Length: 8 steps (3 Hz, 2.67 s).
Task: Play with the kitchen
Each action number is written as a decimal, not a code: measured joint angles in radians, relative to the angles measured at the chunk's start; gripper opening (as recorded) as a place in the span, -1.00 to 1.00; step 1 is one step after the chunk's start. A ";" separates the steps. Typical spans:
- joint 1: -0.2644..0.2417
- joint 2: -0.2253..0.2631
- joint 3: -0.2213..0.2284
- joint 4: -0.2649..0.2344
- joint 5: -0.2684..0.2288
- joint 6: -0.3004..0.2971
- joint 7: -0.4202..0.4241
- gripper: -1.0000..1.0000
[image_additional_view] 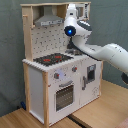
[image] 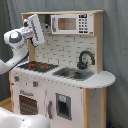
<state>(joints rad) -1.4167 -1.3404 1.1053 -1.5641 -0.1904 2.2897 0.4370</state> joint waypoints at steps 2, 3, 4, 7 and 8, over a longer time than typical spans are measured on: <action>-0.111 0.077 0.015 0.107 0.000 -0.068 -0.040 -1.00; -0.099 0.088 0.013 0.102 0.000 -0.168 -0.046 -1.00; -0.045 0.089 0.008 0.034 0.000 -0.220 -0.047 -1.00; 0.135 0.091 -0.088 -0.187 -0.001 -0.181 -0.056 -1.00; 0.200 0.091 -0.116 -0.251 -0.001 -0.142 -0.064 -1.00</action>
<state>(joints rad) -1.2165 -1.2495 0.9892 -1.8153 -0.1917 2.1477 0.3734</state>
